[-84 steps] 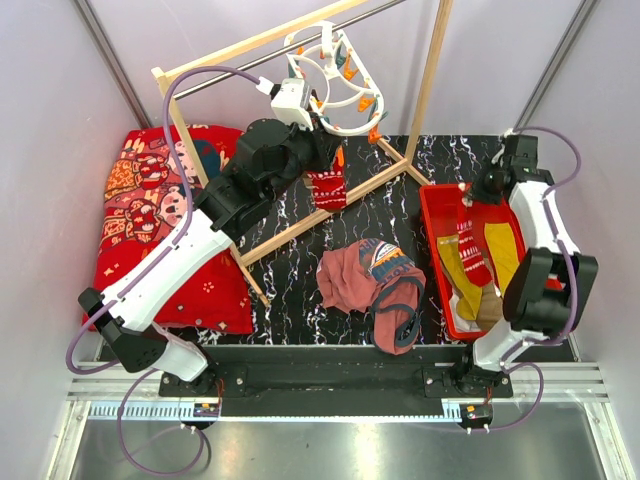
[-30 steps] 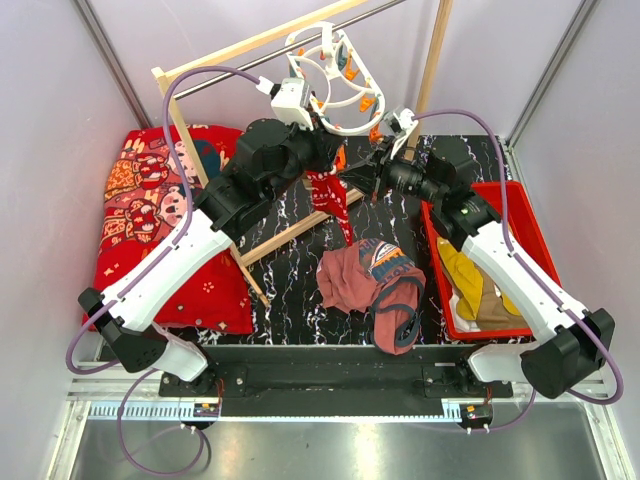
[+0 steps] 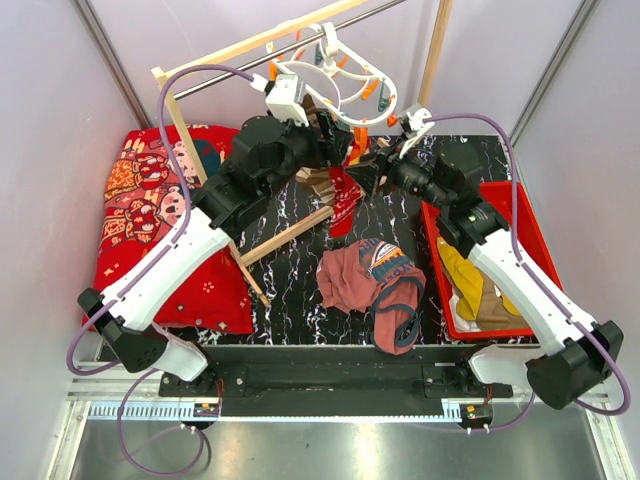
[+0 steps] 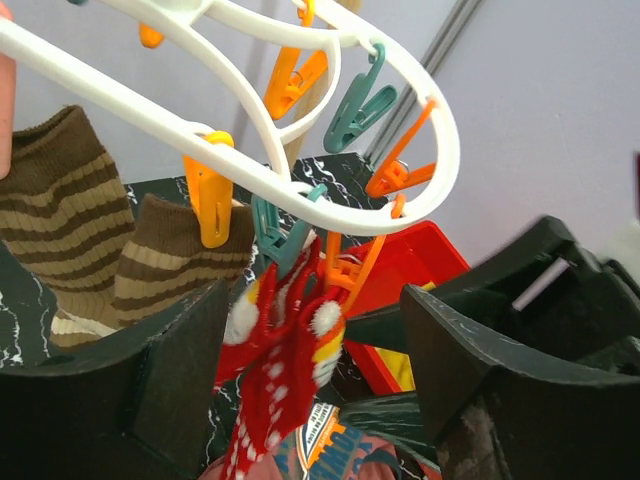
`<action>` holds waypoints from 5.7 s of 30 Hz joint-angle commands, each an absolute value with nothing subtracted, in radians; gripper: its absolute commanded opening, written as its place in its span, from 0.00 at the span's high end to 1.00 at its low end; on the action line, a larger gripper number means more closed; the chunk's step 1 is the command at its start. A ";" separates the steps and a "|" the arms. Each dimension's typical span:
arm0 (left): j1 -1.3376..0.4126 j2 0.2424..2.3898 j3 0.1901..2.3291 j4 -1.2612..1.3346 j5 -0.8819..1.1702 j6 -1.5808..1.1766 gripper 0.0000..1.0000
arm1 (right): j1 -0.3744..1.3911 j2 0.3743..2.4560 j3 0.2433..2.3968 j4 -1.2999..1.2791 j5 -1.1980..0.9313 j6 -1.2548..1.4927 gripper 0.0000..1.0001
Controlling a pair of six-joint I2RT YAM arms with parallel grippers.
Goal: Clip the socks to the hanger
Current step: Clamp the sock onto the hanger, then open the clamp at the hanger.
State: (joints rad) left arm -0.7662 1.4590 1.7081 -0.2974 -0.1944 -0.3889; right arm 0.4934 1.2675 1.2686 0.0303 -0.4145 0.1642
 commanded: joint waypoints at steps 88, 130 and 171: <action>-0.531 1.265 1.654 -0.342 -0.172 -0.310 0.11 | 0.565 1.681 1.439 0.502 -0.009 0.114 0.16; -0.563 1.482 1.687 -0.152 -0.268 -0.351 0.54 | 0.485 1.578 1.345 0.483 -0.107 0.134 0.16; -0.632 1.324 1.638 -0.261 -0.209 -0.382 0.85 | 0.515 1.523 1.511 0.344 -0.775 0.169 0.31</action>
State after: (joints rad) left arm -0.6216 1.3609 1.6279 -0.2794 -0.2317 -0.3676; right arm 0.4969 1.5040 1.4303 0.3248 -0.7296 0.1719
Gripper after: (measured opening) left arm 0.296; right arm 0.692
